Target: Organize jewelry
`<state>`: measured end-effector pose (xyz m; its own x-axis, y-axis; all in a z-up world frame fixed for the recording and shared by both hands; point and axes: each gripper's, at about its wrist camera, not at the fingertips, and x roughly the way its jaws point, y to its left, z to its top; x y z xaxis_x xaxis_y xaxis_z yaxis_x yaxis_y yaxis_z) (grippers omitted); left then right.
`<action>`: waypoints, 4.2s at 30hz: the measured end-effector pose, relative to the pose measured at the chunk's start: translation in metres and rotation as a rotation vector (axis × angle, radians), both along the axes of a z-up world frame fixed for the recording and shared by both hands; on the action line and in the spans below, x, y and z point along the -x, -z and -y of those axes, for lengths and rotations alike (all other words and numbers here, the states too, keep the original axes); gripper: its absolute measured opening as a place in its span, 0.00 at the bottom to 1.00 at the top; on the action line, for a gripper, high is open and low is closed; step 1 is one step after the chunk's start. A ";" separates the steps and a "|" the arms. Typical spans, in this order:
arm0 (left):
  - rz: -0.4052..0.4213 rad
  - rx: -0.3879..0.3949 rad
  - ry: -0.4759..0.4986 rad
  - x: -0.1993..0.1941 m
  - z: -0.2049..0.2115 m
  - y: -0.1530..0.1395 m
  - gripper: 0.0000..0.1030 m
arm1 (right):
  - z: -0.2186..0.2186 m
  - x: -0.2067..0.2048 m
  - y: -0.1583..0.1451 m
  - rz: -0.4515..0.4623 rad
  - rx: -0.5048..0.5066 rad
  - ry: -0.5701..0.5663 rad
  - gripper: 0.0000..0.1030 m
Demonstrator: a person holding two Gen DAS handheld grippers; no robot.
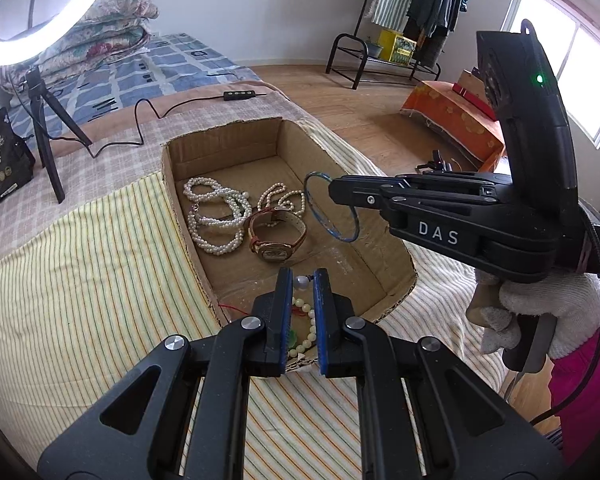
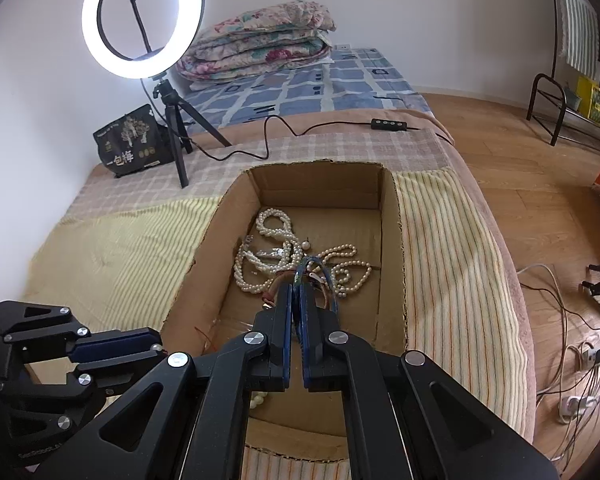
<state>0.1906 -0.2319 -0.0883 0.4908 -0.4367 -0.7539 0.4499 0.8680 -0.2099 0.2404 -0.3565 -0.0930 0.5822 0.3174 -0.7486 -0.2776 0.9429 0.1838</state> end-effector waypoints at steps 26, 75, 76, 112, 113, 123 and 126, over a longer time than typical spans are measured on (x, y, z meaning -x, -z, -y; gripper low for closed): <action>0.037 -0.029 -0.022 -0.001 -0.005 -0.005 0.56 | 0.001 0.001 -0.015 0.084 0.078 0.112 0.69; 0.308 -0.009 -0.203 0.070 -0.120 -0.092 0.87 | -0.057 0.085 -0.098 0.292 0.204 0.261 0.80; 0.317 -0.011 -0.207 0.072 -0.123 -0.094 0.89 | -0.058 0.088 -0.099 0.301 0.202 0.264 0.80; 0.404 -0.110 -0.288 0.100 -0.153 -0.099 1.00 | -0.087 0.123 -0.097 0.401 0.227 0.253 0.83; 0.405 -0.110 -0.289 0.100 -0.153 -0.099 1.00 | -0.087 0.123 -0.097 0.400 0.226 0.251 0.83; 0.408 -0.108 -0.285 0.101 -0.151 -0.100 1.00 | -0.087 0.123 -0.096 0.397 0.232 0.247 0.83; 0.411 -0.107 -0.283 0.101 -0.150 -0.101 1.00 | -0.086 0.123 -0.095 0.395 0.233 0.247 0.83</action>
